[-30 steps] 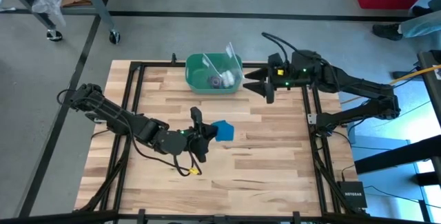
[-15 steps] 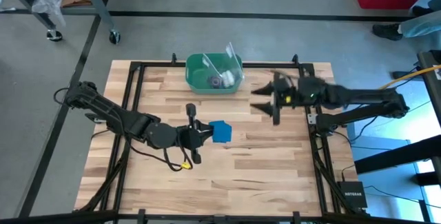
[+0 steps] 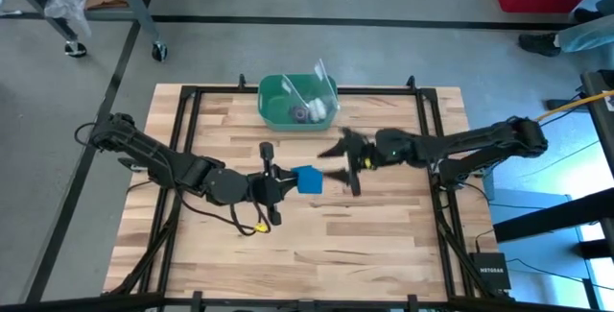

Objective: Roll bandage
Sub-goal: Roll the blue bandage

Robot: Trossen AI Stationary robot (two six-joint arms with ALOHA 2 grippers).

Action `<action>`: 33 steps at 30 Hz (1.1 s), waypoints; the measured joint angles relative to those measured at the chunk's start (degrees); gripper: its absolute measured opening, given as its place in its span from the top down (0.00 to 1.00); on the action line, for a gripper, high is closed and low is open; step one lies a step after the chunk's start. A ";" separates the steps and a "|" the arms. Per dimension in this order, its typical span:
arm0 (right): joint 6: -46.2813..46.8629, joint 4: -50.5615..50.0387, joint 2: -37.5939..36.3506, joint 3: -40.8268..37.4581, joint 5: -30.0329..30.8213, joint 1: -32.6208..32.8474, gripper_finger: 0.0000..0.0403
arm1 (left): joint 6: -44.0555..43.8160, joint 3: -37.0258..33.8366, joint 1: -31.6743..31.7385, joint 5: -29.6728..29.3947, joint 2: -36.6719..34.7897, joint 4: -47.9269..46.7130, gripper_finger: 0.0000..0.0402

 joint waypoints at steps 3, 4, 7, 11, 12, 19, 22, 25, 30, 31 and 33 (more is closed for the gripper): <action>-4.87 4.79 2.35 0.09 0.84 2.81 0.37 | -0.23 0.00 0.30 -0.03 0.00 0.00 0.96; -6.18 5.73 3.02 0.09 2.20 3.83 0.38 | -0.27 0.00 0.29 -0.03 0.00 0.01 0.96; -9.36 6.31 3.35 0.03 4.98 6.12 0.41 | -0.52 0.00 0.30 0.01 0.00 -0.03 0.96; -10.99 7.75 3.27 0.09 7.95 8.00 0.46 | -0.65 0.00 0.54 -0.03 0.00 0.18 0.96; -11.11 7.81 3.37 0.09 8.92 8.17 0.47 | -0.63 0.00 0.68 -0.03 0.00 0.18 0.96; -11.69 14.47 7.54 0.07 12.35 8.08 0.52 | -0.83 0.00 0.72 0.00 0.00 0.28 0.96; -14.60 16.72 8.72 0.11 12.20 8.15 0.53 | -0.87 0.00 0.72 0.01 0.00 0.30 0.96; -16.22 16.68 8.84 0.09 13.53 8.17 0.60 | -0.87 0.00 0.72 0.01 0.00 0.19 0.96; -17.62 16.02 8.83 0.11 13.56 8.13 0.90 | -0.87 0.00 0.72 0.01 0.00 0.11 0.96; -18.77 15.61 8.68 0.11 14.02 8.13 0.95 | -0.87 0.00 0.72 0.01 0.00 0.12 0.96; -21.47 14.39 7.86 0.08 17.21 8.18 0.97 | -1.01 0.00 0.71 0.73 0.00 0.07 0.96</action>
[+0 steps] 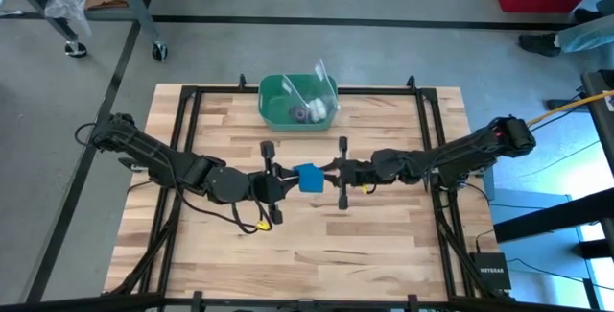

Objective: Roll bandage
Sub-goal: Roll the blue bandage

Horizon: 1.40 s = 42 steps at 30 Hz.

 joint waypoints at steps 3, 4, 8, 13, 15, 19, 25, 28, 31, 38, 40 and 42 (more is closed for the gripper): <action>-2.55 -2.32 -2.90 -0.01 5.62 0.02 0.95 | -0.07 0.00 -0.44 2.60 0.00 -0.48 0.96; -3.53 -3.67 -4.37 0.01 7.02 0.01 0.96 | 0.22 0.00 -0.68 3.92 0.00 -1.07 0.96; -6.27 -11.00 -10.08 0.01 14.47 0.01 0.98 | 2.33 0.00 -1.91 7.74 0.07 -4.75 0.96; -4.67 -17.04 -13.28 0.03 15.28 -0.01 0.98 | 5.59 -0.02 -2.88 7.59 0.09 -0.31 0.96; -3.62 -17.85 -12.92 0.01 13.15 0.00 0.99 | 6.48 -0.02 -3.02 7.41 0.09 3.35 0.96; -0.68 -17.10 -10.68 0.03 8.94 -0.01 0.97 | 6.56 0.00 -3.00 3.34 0.09 8.48 0.96; 5.82 -15.07 -7.67 0.01 8.13 -0.07 0.92 | 4.98 -0.02 -2.23 -1.00 0.08 7.65 0.96; 7.12 -13.61 -6.97 0.01 6.73 -0.07 0.85 | 3.98 0.00 -1.81 -0.99 0.07 6.90 0.96; 6.76 -13.58 -7.13 0.01 6.63 -0.05 0.73 | 3.52 -0.02 -1.54 -1.00 0.07 5.62 0.96; 4.76 -19.61 -10.14 0.04 1.25 -0.05 0.51 | 3.57 -0.02 -1.57 -1.00 0.07 5.90 0.96; 5.32 -19.78 -9.15 0.01 0.53 -0.05 0.49 | 3.58 -0.02 -1.53 -1.00 0.07 5.95 0.96; 5.46 -19.38 -7.83 0.03 0.43 -0.05 0.48 | 3.57 -0.02 -1.32 -1.00 0.07 5.99 0.96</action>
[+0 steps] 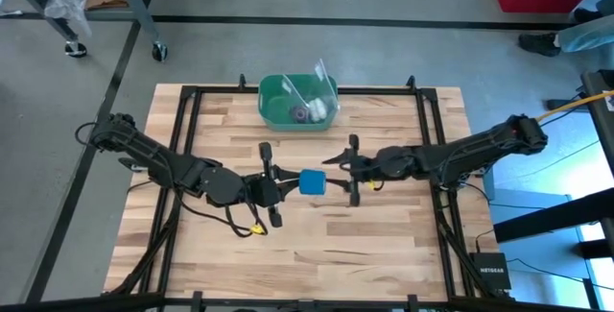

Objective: Roll bandage
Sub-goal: Roll the blue bandage

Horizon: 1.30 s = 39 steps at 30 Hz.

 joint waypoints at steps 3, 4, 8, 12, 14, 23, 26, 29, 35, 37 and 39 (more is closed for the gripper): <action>0.04 1.05 2.13 -0.02 0.27 0.00 0.48 | 0.02 0.00 0.08 -0.02 0.00 0.00 0.96; 0.07 1.54 2.75 -0.01 0.43 0.00 0.48 | 0.02 0.00 0.08 0.00 0.00 0.00 0.96; 0.13 2.48 4.91 0.00 0.73 0.00 0.48 | 0.48 0.00 0.04 -0.53 -0.02 -0.02 0.96; 0.15 3.34 5.79 -0.02 -0.26 0.00 0.49 | 1.80 0.00 0.01 -2.64 -0.02 -0.20 0.96; 0.18 4.06 5.89 -0.02 -0.92 0.00 0.51 | 1.96 0.00 0.03 -2.76 -0.02 -0.17 0.96; 0.00 4.45 6.10 -0.02 -2.19 0.04 0.81 | 3.39 0.00 0.01 -3.05 -0.02 0.28 0.96; -1.68 4.45 6.15 -0.02 -2.29 0.37 0.96 | 3.52 0.00 0.01 -3.40 -0.02 0.33 0.96; -2.34 4.02 6.15 -0.02 -1.11 1.69 0.96 | 4.77 0.00 0.01 -6.08 -0.02 0.49 0.96; -2.43 2.26 6.15 -0.02 2.67 7.13 0.98 | 6.33 0.00 0.22 -11.42 -0.04 2.30 0.96; -2.38 2.34 6.13 -0.02 4.65 9.53 0.98 | 6.74 0.00 0.52 -12.65 -0.07 2.75 0.96; -2.45 2.47 6.13 0.16 6.72 11.74 0.99 | 6.84 0.00 0.76 -13.19 -0.07 2.85 0.96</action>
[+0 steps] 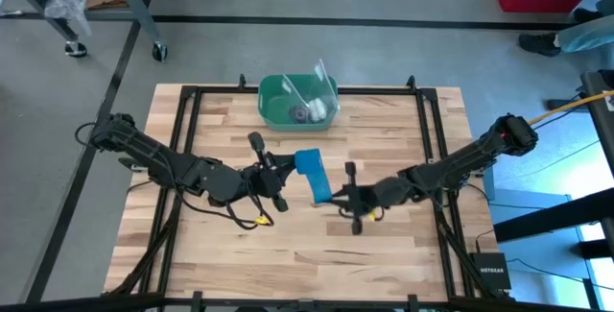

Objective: Roll bandage
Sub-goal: Roll the blue bandage

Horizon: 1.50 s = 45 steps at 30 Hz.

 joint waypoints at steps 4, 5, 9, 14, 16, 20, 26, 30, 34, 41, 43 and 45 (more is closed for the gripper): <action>-0.24 0.03 0.15 2.34 0.69 3.47 0.99 | 0.08 0.00 1.16 -0.17 0.15 0.28 0.96; -0.36 -0.18 0.25 3.10 1.02 4.21 0.99 | -0.04 0.00 1.59 -0.27 0.32 0.42 0.96; -1.40 -0.75 0.31 5.98 1.51 6.66 0.99 | -0.06 -0.37 3.43 -0.30 1.23 0.71 0.96; -1.97 -4.26 0.57 10.21 2.11 8.21 0.99 | 0.94 -0.44 4.70 -0.30 2.89 0.85 0.96; -2.11 -5.98 1.02 12.50 2.15 8.31 0.99 | 2.35 -0.44 4.98 -0.28 3.69 1.54 0.96; -3.43 -10.18 1.48 17.91 2.26 8.56 0.99 | 6.41 -0.44 4.89 -0.28 5.56 2.32 0.96; -5.54 -18.27 1.57 27.58 4.03 8.34 0.99 | 12.01 -0.44 4.87 -0.19 7.59 2.42 0.96; -6.89 -22.63 1.60 33.27 5.52 6.89 0.99 | 14.71 -0.41 4.84 -0.17 8.70 2.52 0.96; -7.53 -27.26 1.62 37.83 5.09 4.08 0.99 | 15.89 -0.37 4.46 0.92 8.79 2.50 0.96; -7.44 -30.77 1.53 40.15 3.91 -2.72 0.98 | 18.88 -0.37 2.69 1.66 8.72 2.16 0.96; -7.12 -31.29 1.42 40.20 2.27 -4.77 0.98 | 19.62 -0.37 1.89 1.91 8.72 2.20 0.96; -5.80 -32.35 1.42 40.24 -0.19 -6.88 0.98 | 20.97 -0.37 1.04 2.52 8.68 2.31 0.96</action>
